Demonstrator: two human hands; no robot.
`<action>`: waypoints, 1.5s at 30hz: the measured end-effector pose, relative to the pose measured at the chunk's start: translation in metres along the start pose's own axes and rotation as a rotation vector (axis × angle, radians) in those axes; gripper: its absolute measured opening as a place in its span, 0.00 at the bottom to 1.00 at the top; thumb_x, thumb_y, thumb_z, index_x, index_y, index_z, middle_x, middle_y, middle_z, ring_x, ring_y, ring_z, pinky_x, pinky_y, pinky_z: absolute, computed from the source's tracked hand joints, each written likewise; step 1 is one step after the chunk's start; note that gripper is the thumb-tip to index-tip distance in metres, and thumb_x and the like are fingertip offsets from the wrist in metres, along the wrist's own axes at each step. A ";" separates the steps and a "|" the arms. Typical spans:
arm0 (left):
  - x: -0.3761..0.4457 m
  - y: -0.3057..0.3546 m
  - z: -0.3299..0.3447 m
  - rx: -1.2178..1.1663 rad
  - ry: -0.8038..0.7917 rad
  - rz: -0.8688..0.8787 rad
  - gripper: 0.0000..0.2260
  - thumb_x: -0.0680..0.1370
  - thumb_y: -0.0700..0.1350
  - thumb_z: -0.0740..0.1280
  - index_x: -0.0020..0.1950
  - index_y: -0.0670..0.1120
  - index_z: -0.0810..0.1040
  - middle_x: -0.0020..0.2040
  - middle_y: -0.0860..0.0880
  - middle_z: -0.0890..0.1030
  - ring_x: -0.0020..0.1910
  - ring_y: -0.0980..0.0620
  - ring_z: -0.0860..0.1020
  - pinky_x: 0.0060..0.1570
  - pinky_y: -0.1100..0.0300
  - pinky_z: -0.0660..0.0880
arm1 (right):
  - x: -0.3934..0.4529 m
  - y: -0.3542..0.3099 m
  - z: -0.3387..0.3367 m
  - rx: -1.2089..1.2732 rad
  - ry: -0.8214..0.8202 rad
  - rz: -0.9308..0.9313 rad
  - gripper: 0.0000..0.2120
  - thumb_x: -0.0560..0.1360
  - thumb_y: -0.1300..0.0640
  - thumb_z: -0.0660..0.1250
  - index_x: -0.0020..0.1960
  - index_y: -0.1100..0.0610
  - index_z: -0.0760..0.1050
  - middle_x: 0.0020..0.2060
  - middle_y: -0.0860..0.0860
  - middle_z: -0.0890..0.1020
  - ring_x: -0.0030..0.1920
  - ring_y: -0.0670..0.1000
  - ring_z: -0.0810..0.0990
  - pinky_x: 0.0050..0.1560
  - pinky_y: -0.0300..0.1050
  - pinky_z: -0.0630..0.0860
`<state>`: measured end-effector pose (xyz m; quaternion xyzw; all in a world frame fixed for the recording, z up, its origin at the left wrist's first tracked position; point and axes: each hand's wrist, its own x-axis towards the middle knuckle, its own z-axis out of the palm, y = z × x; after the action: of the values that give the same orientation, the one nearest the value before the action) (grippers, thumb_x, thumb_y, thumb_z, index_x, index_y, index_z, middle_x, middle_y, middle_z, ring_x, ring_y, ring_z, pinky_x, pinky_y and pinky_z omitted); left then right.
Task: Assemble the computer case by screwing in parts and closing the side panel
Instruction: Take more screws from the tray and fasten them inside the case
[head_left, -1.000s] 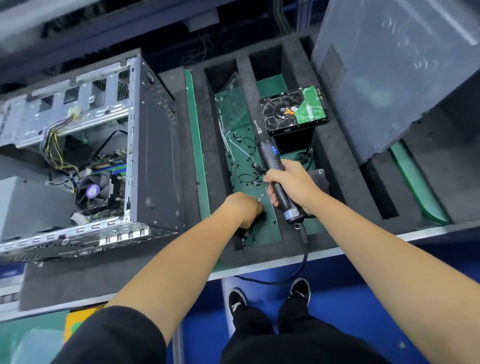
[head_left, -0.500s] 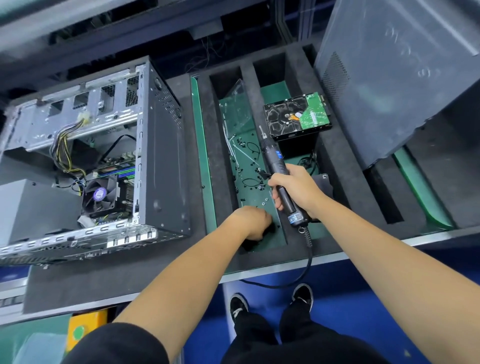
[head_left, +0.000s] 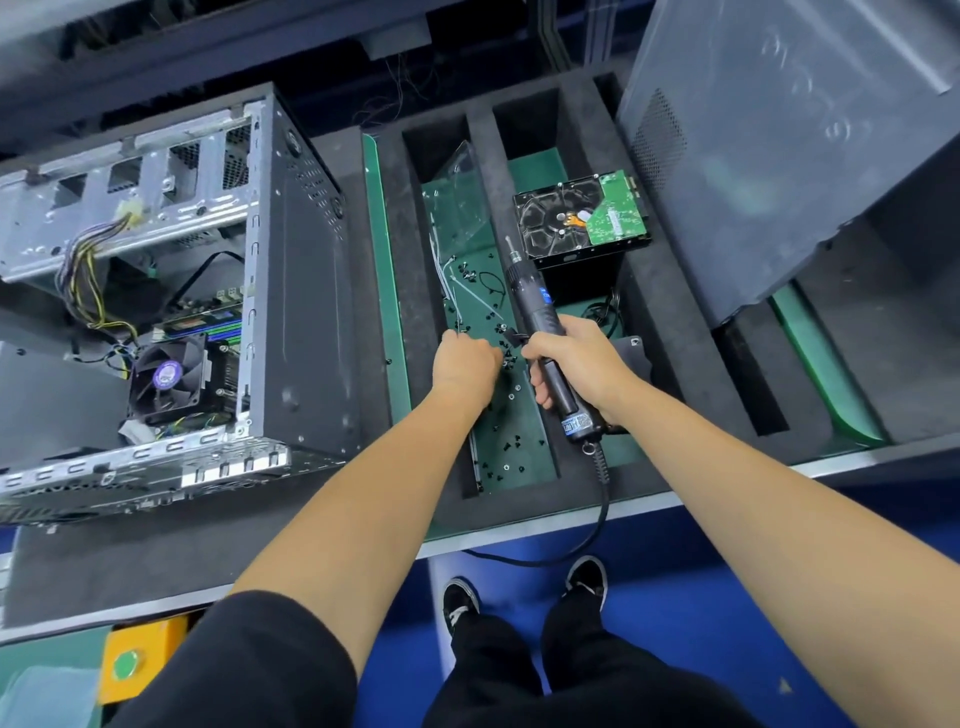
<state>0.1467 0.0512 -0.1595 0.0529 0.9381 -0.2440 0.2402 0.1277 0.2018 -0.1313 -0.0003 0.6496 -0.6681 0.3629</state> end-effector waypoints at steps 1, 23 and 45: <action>0.002 0.001 0.001 -0.016 -0.002 0.007 0.12 0.77 0.40 0.62 0.60 0.48 0.72 0.54 0.49 0.79 0.56 0.46 0.76 0.51 0.57 0.66 | 0.000 0.000 0.000 0.002 0.000 0.002 0.07 0.70 0.62 0.67 0.45 0.60 0.71 0.28 0.57 0.77 0.25 0.55 0.74 0.27 0.45 0.74; 0.018 -0.020 -0.015 -0.760 -0.067 -0.063 0.11 0.76 0.34 0.60 0.57 0.39 0.73 0.55 0.40 0.77 0.48 0.42 0.77 0.43 0.55 0.74 | 0.023 -0.032 0.009 -0.153 0.044 -0.053 0.05 0.73 0.63 0.68 0.44 0.61 0.71 0.28 0.57 0.77 0.25 0.56 0.75 0.27 0.47 0.76; 0.049 -0.083 -0.018 -0.481 0.335 -0.044 0.05 0.71 0.36 0.63 0.43 0.45 0.73 0.43 0.49 0.76 0.45 0.49 0.68 0.50 0.56 0.64 | 0.073 -0.046 -0.012 -0.174 -0.178 0.049 0.05 0.72 0.63 0.67 0.45 0.61 0.71 0.30 0.58 0.77 0.26 0.56 0.75 0.27 0.46 0.74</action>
<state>0.0785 -0.0136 -0.1331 0.0135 0.9965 -0.0074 0.0822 0.0460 0.1716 -0.1278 -0.0752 0.6701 -0.5976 0.4338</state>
